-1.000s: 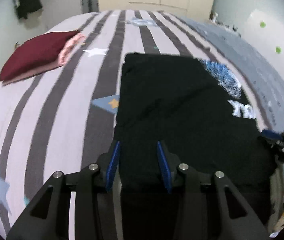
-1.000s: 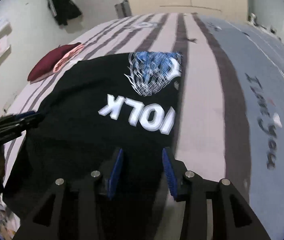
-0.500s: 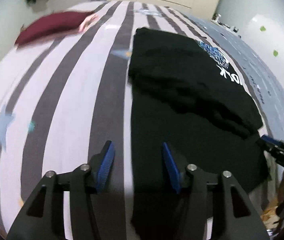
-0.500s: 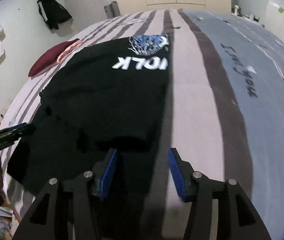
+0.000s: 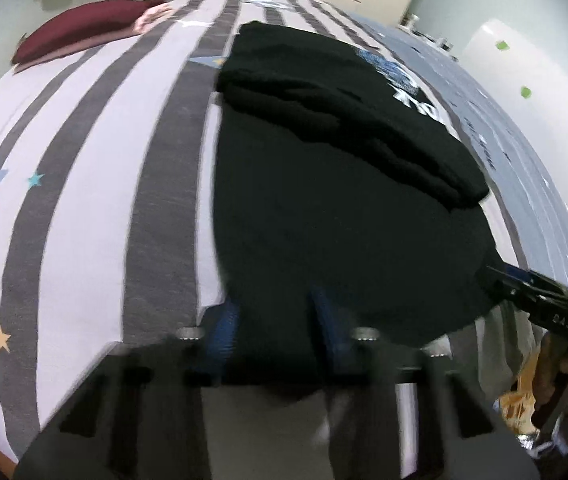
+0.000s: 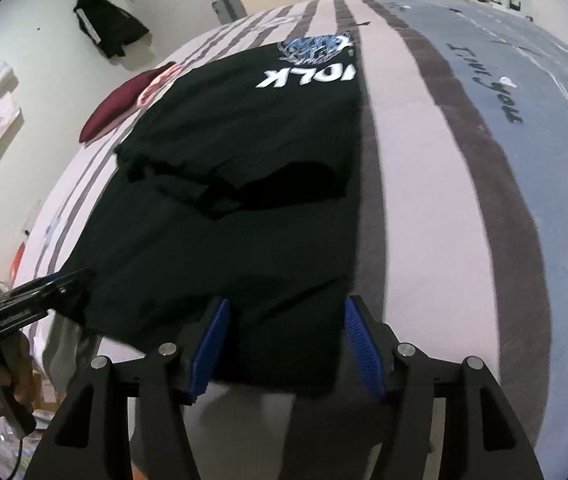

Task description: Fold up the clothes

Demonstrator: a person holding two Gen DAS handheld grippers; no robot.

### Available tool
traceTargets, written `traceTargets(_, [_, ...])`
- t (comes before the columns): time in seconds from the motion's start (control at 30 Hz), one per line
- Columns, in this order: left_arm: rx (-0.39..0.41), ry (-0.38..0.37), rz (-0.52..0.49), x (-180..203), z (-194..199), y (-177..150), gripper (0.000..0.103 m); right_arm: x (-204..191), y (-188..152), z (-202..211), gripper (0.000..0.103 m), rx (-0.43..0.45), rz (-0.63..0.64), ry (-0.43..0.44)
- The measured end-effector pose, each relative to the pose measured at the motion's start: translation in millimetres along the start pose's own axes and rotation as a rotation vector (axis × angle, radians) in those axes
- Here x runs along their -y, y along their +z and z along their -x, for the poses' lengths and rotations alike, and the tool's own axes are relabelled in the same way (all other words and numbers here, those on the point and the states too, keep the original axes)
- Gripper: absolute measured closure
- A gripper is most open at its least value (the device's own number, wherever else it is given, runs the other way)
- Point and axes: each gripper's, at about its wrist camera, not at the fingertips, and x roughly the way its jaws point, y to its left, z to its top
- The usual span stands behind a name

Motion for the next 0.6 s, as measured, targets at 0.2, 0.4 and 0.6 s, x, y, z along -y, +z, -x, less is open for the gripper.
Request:
traceTargets(0.2, [0.028,0.007,0.014,5,12,4,0.094,-6,-1,1,0.086,-0.010,0.046,0.026])
traceTargets(0.4, [0.104,-0.038,0.062,6,59,28,0.095,-13,11,31,0.093,0.021,0.022,0.019])
traceTargets(0.6, [0.176,-0.052,0.039,9,91,84,0.095,-22,52,72,0.095,0.108,0.007,0.018])
